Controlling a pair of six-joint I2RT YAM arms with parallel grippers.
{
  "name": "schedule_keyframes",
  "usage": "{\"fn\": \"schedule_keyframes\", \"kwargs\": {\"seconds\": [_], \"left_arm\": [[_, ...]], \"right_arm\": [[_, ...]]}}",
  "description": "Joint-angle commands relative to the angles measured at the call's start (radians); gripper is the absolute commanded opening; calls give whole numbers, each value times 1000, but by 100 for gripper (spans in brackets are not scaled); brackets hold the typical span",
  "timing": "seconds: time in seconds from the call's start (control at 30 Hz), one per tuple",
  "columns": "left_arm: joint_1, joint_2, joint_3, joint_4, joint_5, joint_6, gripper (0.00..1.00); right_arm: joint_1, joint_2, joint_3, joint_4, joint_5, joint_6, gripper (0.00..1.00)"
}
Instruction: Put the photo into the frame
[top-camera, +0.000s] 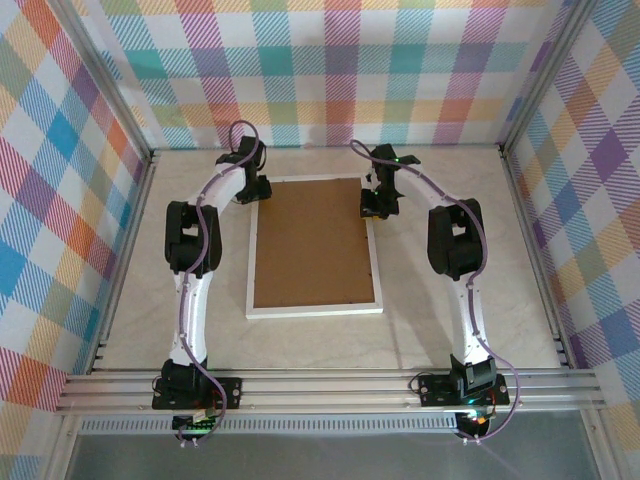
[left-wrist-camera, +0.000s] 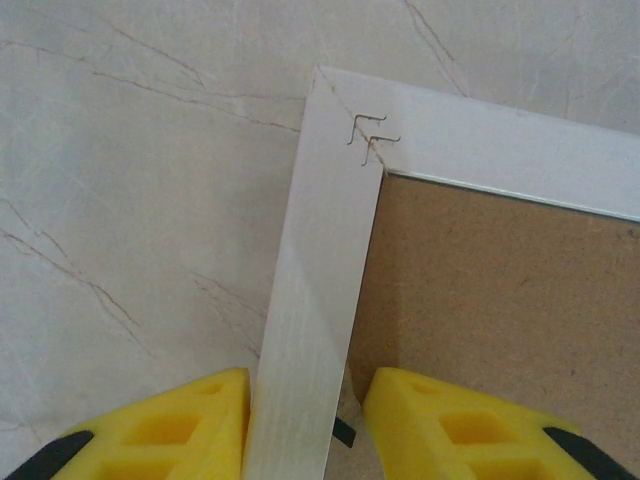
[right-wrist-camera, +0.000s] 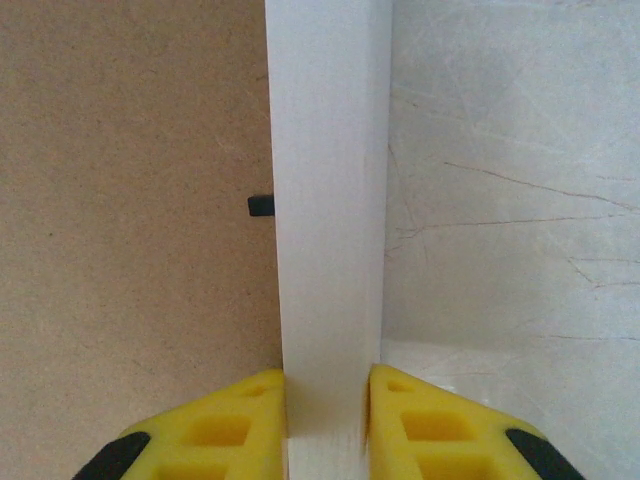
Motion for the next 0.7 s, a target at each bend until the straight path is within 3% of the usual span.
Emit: {"fn": "schedule_keyframes", "kwargs": {"seconds": [0.0,0.33,0.67], "left_arm": [[-90,95,-11,-165,197,8,38],[23,-86,42,-135,223,-7,50],[111,-202,-85,-85,186,1,54]], "right_arm": [[36,34,-16,14,-10,21,22],[-6,-8,-63,28,13,27,23],[-7,-4,-66,31,7,27,23]]}}
